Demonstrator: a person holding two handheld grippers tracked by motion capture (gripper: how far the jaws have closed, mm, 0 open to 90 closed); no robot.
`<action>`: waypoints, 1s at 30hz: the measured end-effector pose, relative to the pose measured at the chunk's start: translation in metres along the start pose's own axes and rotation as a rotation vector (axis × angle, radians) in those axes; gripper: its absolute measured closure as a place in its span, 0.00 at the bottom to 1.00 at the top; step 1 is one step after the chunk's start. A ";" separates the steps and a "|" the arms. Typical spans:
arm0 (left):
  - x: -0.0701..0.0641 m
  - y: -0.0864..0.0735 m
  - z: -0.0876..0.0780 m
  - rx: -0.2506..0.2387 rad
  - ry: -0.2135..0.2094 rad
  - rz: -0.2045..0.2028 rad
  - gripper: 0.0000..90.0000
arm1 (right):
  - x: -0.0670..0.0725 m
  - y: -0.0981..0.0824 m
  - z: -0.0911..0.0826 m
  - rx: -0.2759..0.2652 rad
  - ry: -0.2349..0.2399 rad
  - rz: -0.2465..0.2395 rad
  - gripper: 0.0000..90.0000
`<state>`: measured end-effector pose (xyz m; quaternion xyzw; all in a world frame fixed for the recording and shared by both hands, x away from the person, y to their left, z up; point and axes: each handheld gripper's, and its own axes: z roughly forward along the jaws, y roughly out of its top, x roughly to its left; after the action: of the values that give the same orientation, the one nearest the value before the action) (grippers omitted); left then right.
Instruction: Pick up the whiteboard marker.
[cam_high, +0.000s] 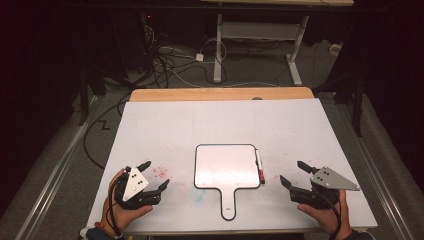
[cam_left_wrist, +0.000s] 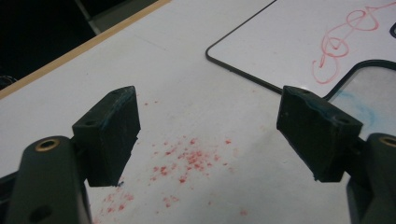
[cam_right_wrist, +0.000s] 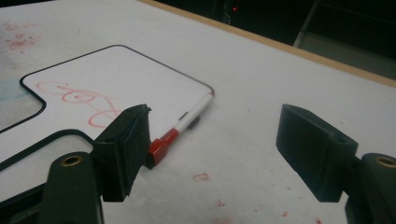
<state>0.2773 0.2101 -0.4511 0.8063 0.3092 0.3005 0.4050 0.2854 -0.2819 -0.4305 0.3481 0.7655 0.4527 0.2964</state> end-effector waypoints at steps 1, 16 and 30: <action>0.000 0.000 0.002 0.005 0.001 0.001 0.23 | 0.000 0.000 0.001 0.004 0.004 0.004 0.30; -0.008 -0.003 0.008 0.056 -0.027 0.016 0.23 | -0.010 0.004 0.019 0.143 0.101 0.068 0.37; -0.009 -0.005 0.011 0.092 -0.028 0.042 0.23 | -0.030 0.035 0.096 0.378 0.206 0.254 0.48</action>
<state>0.2785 0.2005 -0.4630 0.8344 0.3000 0.2832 0.3654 0.3860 -0.2475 -0.4341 0.4427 0.8129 0.3683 0.0870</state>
